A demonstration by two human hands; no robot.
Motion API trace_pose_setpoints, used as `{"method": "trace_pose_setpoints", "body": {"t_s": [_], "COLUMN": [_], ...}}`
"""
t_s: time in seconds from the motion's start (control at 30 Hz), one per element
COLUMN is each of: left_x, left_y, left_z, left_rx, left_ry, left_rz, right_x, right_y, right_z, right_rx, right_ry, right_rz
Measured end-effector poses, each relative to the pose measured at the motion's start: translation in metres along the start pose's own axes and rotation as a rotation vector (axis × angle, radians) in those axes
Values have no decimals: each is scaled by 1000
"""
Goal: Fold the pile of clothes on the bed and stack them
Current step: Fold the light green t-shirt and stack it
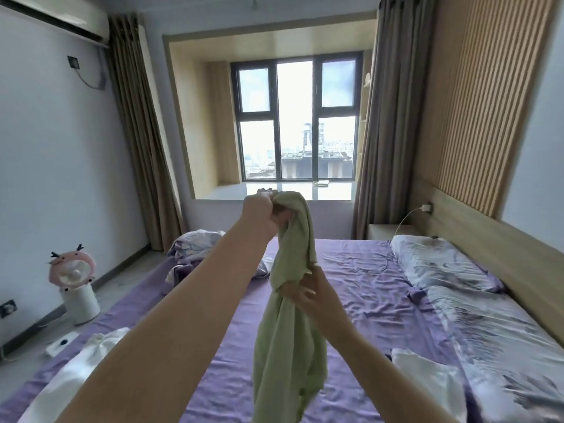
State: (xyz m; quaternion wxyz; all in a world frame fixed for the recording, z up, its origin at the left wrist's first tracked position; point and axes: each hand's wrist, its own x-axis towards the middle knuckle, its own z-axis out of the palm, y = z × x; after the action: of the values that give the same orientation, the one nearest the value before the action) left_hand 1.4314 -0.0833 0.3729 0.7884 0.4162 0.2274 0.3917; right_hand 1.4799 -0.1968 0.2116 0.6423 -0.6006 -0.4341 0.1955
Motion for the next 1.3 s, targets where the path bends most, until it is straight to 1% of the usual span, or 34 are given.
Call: {"method": "trace_pose_setpoints", "body": {"t_s": [0.13,0.23,0.3,0.33,0.4,0.53,0.63,0.7,0.77,0.83,0.87,0.93,0.97,1.03,1.1,1.2,1.23,1.3], "left_x": [3,4,3,4,8,25,37,38,27,4,-6,-21,-24,-24,-19,-11,-10,-8], "left_y": [13,30,44,51,65,69,45,23,-1,-26,-40,-69,-80,-93,-98,-100,-101,-105], "left_z": [5,2,1,-1,-9,-42,-74,-96,-115,-130,-136,-147,-150,-153,-151,-145,-144,-142], "left_rx": [-100,-136,-143,-141,-126,-11,163,328,495,681,731,730,698,590,449,244,203,146], "left_ry": [40,65,63,60,60,153,222,269,211,49,-46,-169,-177,-96,15,91,99,108], "left_rz": [22,53,63,72,100,135,126,165,198,133,76,-19,-41,-43,-48,-95,-123,-175], "right_x": [9,17,19,18,17,32,45,52,57,62,65,67,67,61,48,15,3,-16], "right_y": [20,31,39,43,46,28,8,1,-6,-9,-10,-12,-11,-8,-1,12,17,30], "right_z": [4,9,17,22,26,19,13,14,18,23,24,27,29,32,35,36,36,32], "right_rx": [-144,-160,-276,-298,-185,138,339,421,474,525,542,575,590,538,348,153,44,-275], "right_ry": [74,31,15,45,110,147,155,141,141,154,167,189,194,197,157,-7,-58,-116], "right_rz": [100,209,249,267,288,292,276,283,288,288,287,293,294,294,254,120,58,-50]}}
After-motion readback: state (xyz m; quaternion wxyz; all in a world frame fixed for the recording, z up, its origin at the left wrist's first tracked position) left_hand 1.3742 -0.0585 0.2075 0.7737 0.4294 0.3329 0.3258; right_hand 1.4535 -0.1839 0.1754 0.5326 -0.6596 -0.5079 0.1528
